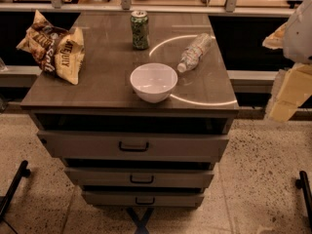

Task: Place water bottle into white bowl

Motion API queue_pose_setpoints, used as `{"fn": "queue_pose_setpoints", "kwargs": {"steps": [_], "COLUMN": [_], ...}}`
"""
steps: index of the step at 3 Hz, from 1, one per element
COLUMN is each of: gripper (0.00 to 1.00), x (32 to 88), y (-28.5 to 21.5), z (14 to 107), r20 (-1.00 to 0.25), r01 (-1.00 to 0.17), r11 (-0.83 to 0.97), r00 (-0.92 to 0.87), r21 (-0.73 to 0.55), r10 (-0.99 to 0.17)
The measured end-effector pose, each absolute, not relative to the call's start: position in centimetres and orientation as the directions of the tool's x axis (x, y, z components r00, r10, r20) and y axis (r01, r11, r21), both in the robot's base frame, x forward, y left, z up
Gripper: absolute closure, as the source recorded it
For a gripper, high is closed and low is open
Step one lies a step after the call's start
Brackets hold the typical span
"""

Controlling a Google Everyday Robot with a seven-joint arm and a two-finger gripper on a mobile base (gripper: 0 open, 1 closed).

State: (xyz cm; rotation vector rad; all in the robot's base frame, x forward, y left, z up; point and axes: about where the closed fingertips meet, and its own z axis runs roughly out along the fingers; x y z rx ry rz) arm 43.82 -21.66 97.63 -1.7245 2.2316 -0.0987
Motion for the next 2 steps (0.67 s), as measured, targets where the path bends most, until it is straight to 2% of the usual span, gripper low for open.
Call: {"fn": "queue_pose_setpoints", "kwargs": {"steps": [1, 2], "gripper": [0.0, 0.0], "x": [43.9, 45.4], "y": [-21.6, -21.8], "z": [97.7, 97.5], "r20": [-0.205, -0.146], "r01": [-0.93, -0.917], "r11": [0.268, 0.222], "r00": [-0.22, -0.182], "r21": [-0.252, -0.331], "r10": [-0.954, -0.972]}}
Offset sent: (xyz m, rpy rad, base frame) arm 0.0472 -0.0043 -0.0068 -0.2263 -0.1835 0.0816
